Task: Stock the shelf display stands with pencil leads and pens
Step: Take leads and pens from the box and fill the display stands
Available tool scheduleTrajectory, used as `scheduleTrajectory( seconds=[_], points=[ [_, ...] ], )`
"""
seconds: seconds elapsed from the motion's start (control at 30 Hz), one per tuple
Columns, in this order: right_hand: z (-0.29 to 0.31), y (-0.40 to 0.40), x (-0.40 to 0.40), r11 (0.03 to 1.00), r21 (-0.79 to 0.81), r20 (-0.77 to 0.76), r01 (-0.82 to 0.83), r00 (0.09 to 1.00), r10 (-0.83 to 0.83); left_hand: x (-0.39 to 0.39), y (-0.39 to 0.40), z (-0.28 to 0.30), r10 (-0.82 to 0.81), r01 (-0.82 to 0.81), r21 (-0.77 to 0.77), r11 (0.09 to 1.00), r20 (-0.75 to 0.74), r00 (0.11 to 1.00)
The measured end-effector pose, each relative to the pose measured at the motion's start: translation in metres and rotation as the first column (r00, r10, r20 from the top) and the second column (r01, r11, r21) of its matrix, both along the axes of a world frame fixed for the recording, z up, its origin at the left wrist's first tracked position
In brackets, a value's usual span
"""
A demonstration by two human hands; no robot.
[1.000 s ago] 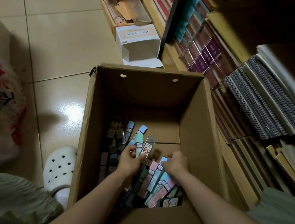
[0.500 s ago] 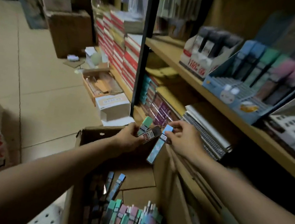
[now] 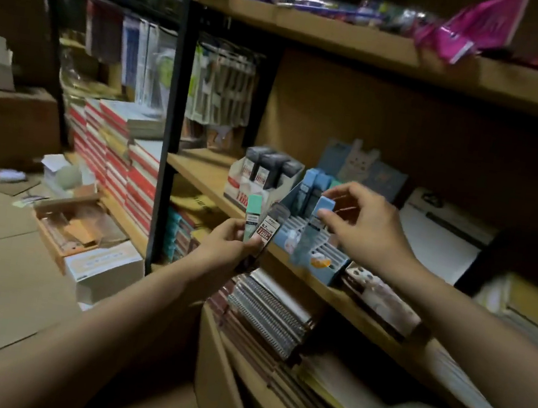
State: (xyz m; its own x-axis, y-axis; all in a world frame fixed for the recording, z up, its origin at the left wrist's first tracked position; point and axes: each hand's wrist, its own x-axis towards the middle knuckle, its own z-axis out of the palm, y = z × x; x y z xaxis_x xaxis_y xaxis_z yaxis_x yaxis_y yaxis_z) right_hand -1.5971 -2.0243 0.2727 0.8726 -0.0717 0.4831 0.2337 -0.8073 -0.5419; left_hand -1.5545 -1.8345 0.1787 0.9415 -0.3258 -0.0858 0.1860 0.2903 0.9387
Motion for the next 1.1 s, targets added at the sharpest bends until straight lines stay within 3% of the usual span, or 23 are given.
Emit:
scheduleTrajectory(
  seconds=[0.2, 0.47, 0.83, 1.1],
  points=[
    [0.043, -0.024, 0.033, 0.978, -0.135, 0.073, 0.161, 0.986, -0.152, 0.026, -0.008, 0.008, 0.005, -0.007, -0.123, 0.992, -0.016, 1.000],
    [0.036, -0.018, 0.093, 0.919, -0.285, 0.099, 0.272, 0.962, -0.254, 0.059, -0.008, 0.004, 0.033, -0.036, -0.171, 0.985, -0.022, 0.999],
    [0.014, -0.020, 0.124, 0.920, -0.264, 0.058, 0.289, 0.957, -0.284, 0.074, -0.010, -0.001, 0.017, -0.023, -0.192, 0.981, -0.032, 0.999],
    [0.010, -0.015, 0.122, 0.863, -0.403, 0.044, 0.306, 0.948, -0.316, 0.070, -0.011, -0.001, 0.030, -0.037, -0.190, 0.981, -0.036, 0.999]
  ],
)
